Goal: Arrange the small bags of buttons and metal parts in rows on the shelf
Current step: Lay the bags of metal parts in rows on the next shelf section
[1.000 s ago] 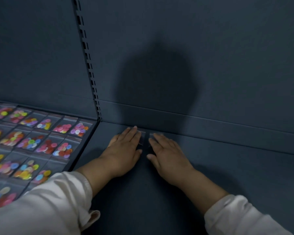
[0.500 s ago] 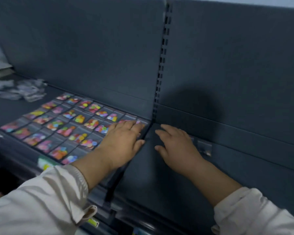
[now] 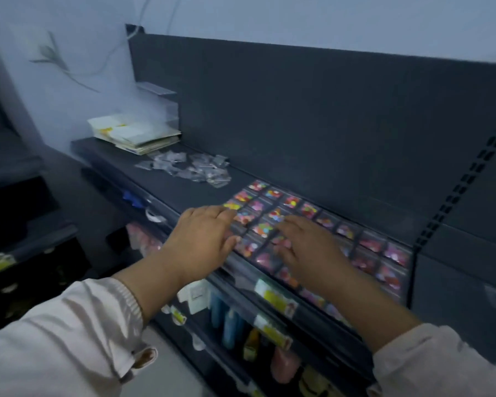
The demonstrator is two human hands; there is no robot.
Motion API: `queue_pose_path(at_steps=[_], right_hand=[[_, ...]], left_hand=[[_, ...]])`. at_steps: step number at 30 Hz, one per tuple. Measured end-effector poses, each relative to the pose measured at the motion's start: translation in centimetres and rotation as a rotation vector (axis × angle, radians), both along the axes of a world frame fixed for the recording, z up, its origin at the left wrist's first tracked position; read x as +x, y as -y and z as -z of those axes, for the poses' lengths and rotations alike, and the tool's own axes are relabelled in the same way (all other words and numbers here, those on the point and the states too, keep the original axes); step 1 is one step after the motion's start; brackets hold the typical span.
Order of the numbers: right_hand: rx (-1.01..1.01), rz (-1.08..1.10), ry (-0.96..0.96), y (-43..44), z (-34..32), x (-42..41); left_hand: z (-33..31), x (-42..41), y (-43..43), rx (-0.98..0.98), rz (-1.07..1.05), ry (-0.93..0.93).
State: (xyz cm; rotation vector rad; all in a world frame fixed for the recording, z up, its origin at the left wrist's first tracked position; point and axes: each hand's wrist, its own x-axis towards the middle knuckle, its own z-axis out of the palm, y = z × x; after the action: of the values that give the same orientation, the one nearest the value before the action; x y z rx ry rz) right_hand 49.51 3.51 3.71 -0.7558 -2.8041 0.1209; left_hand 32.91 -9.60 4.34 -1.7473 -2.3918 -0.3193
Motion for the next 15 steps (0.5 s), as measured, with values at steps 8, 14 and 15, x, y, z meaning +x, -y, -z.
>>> queue_pose_path(at_steps=[8, 14, 15], right_hand=[[-0.058, -0.058, 0.019, 3.7, -1.3, -10.2], [-0.083, -0.076, 0.023, 2.1, -1.1, -16.3], [-0.085, -0.081, 0.021, 1.7, -1.0, -17.4]], left_hand=[[-0.6, -9.6, 4.6, 0.024, -0.053, 0.049], [-0.4, -14.5, 4.2, 0.039, -0.129, 0.107], [-0.3, -15.3, 4.0, 0.032, -0.143, 0.111]])
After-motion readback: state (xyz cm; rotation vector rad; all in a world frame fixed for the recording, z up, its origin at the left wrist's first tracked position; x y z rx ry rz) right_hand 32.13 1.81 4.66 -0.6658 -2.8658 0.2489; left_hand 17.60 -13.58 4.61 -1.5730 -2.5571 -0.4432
